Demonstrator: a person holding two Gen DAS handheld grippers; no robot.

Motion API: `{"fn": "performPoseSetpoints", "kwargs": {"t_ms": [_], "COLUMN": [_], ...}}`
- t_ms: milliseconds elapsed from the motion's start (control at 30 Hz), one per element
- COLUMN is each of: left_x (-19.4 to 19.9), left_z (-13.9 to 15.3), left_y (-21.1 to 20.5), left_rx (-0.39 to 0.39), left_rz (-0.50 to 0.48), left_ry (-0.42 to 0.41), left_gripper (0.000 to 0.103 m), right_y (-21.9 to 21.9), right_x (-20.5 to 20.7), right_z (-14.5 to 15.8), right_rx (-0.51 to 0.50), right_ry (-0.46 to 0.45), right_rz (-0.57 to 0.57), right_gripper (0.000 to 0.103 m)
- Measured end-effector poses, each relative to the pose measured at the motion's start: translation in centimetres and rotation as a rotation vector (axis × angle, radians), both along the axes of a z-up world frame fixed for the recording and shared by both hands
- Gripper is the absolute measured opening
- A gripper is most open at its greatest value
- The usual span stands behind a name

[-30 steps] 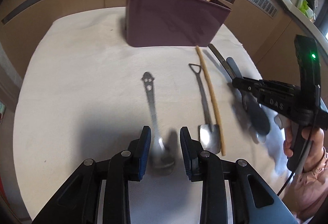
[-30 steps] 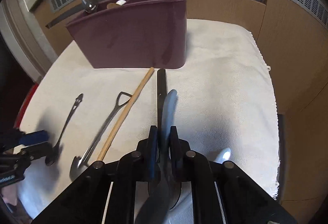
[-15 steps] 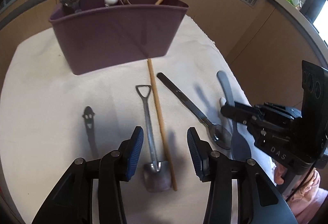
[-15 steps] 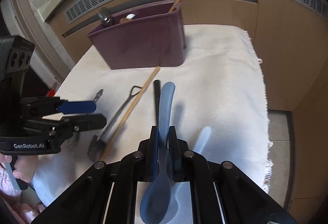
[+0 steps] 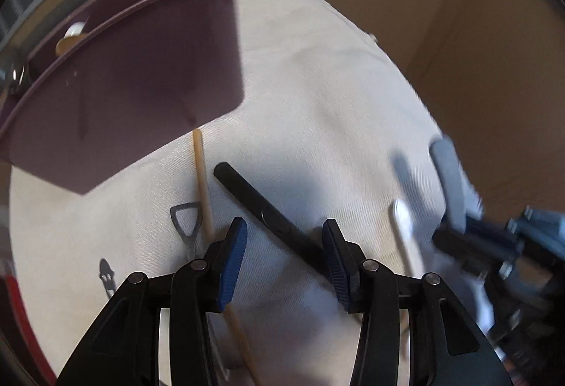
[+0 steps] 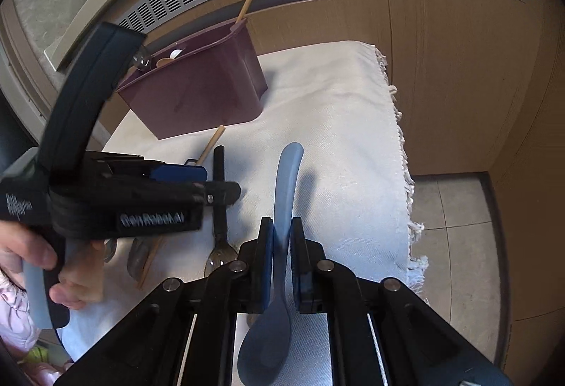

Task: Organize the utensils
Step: 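Grasp the black-handled metal spoon with the left tool while the right tool lifts its spoon, then lift both held spoons up over the maroon caddy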

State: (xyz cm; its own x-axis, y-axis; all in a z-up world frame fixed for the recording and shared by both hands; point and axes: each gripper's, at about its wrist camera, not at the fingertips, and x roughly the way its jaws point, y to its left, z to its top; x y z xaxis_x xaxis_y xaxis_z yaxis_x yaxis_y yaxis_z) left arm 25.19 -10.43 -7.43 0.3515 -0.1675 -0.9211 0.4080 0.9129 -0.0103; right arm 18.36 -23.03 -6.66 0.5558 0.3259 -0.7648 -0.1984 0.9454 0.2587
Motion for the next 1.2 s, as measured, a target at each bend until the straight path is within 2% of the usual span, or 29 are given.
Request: {"fn": "performPoseSetpoints", "kwargs": {"t_ms": [67,133,200,267,333,400,433,500,567,667,833,1000,1100,1200], "left_x": [-1.6,-2.2,-2.1,-1.3,-0.5,0.2,0.5,0.9,0.7,-1.5,-3.9,-3.6,-3.3,-3.1], "left_z": [0.0,0.1,0.1,0.0,0.3,0.4,0.4,0.6,0.7,1.0,0.5,0.4,0.5,0.4], "left_y": [0.4,1.6,3.0,4.0,4.3,3.7,3.3,2.5,2.1,2.0,3.1,3.6,3.4,3.0], "left_rx": [0.053,0.075,0.039,-0.025,-0.065,-0.069,-0.060,-0.060,-0.080,-0.090,-0.077,-0.073,-0.059,-0.048], "left_rz": [-0.074,-0.098,-0.094,-0.054,-0.015,-0.013,-0.011,-0.024,-0.041,-0.104,-0.127,-0.126,-0.133,-0.139], "left_ry": [-0.054,-0.058,-0.023,0.037,0.056,0.043,0.029,0.014,0.024,0.016,0.035,0.091,0.120,0.099], "left_gripper": [0.046,0.046,0.046,0.045,0.045,0.040,0.036,0.019,0.012,0.012,0.012,0.014,0.014,0.013], "right_y": [0.1,0.2,0.3,0.5,0.6,0.7,0.7,0.6,0.4,0.2,1.7,3.6,4.3,3.6], "right_x": [-0.1,-0.1,0.1,0.2,0.2,0.2,0.1,0.1,-0.2,-0.6,0.2,2.3,2.6,2.4], "right_z": [0.1,0.1,0.2,0.2,0.2,0.2,0.2,0.1,0.3,0.6,0.2,-1.8,-1.9,-1.2], "right_rx": [0.000,0.004,0.018,0.034,0.035,0.030,0.029,0.026,0.024,-0.002,-0.075,-0.170,-0.223,-0.157], "right_ry": [-0.005,-0.011,-0.016,-0.021,-0.026,-0.027,-0.025,-0.020,-0.024,-0.034,-0.002,0.068,0.051,0.069], "right_rz": [0.003,0.007,0.010,0.013,0.011,0.010,0.010,0.013,0.026,0.049,0.086,0.071,0.100,0.114], "right_gripper": [0.008,0.008,0.008,0.008,0.008,0.008,0.008,0.008,0.010,0.013,0.016,0.016,0.013,0.010]}}
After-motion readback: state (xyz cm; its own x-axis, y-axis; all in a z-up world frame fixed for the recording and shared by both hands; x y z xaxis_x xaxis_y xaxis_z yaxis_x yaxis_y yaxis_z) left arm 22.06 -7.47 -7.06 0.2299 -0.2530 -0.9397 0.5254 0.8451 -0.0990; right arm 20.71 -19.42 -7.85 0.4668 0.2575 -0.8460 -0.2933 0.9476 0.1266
